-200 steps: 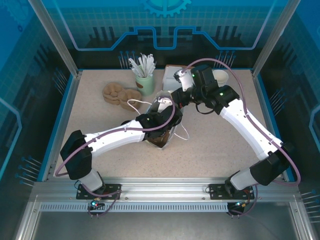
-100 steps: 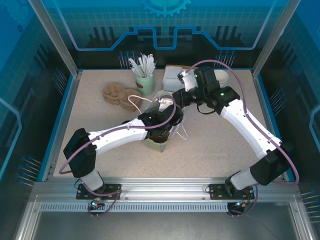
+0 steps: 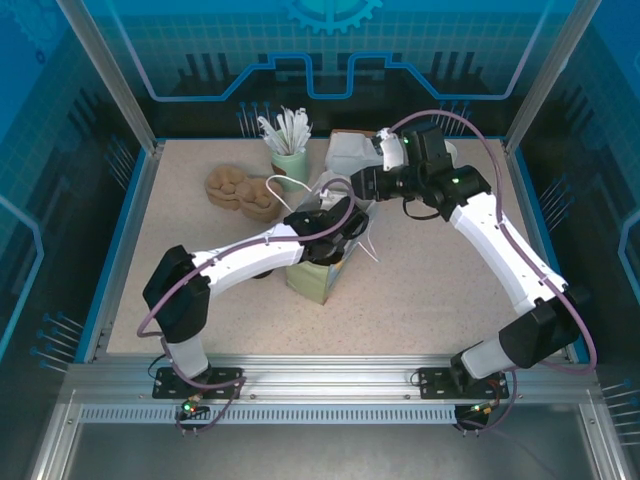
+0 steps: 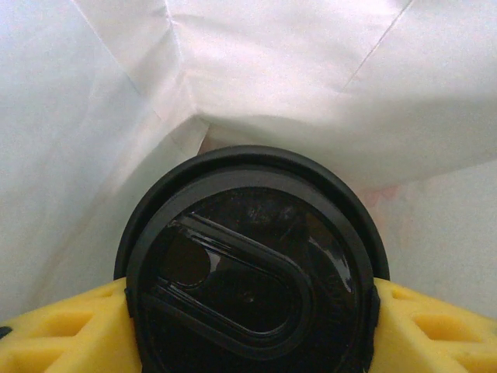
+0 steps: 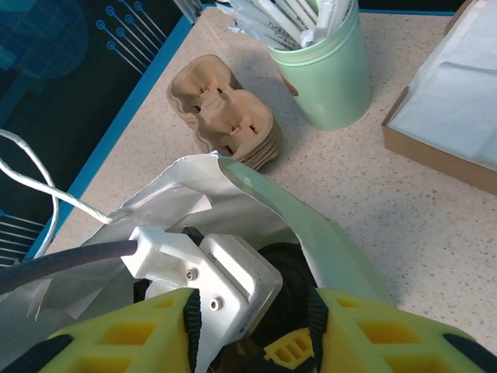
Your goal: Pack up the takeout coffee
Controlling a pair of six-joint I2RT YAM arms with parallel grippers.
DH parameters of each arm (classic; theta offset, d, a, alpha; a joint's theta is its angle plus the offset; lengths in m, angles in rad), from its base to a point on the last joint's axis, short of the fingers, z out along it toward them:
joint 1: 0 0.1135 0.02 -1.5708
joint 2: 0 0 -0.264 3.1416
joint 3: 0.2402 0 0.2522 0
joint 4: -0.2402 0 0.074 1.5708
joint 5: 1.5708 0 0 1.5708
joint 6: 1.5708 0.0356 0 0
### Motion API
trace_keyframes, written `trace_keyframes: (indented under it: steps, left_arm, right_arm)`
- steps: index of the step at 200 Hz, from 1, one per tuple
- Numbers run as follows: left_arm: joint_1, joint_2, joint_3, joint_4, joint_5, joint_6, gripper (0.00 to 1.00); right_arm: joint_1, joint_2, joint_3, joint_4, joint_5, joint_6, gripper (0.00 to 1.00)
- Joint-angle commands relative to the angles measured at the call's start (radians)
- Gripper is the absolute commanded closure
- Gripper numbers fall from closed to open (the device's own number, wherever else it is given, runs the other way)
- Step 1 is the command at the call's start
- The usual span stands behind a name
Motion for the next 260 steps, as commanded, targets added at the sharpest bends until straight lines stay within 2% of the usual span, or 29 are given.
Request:
trace_keyframes:
  steps: [1, 57, 126, 260]
  left_arm:
    - [0.022, 0.026, 0.058, -0.064, 0.051, -0.027, 0.36]
    - [0.063, 0.092, 0.153, -0.148, 0.131, -0.032, 0.36]
    - [0.116, 0.193, 0.282, -0.256, 0.217, -0.032, 0.36]
    - [0.151, 0.367, 0.466, -0.382, 0.309, -0.001, 0.37]
  right_arm:
    - [-0.03, -0.026, 0.059, -0.038, 0.035, -0.005, 0.57]
    - [-0.09, -0.099, 0.043, -0.052, 0.079, 0.01, 0.57]
    - [-0.184, -0.218, -0.097, -0.094, 0.075, 0.077, 0.57]
    - [-0.19, -0.239, -0.179, -0.121, -0.02, 0.113, 0.57]
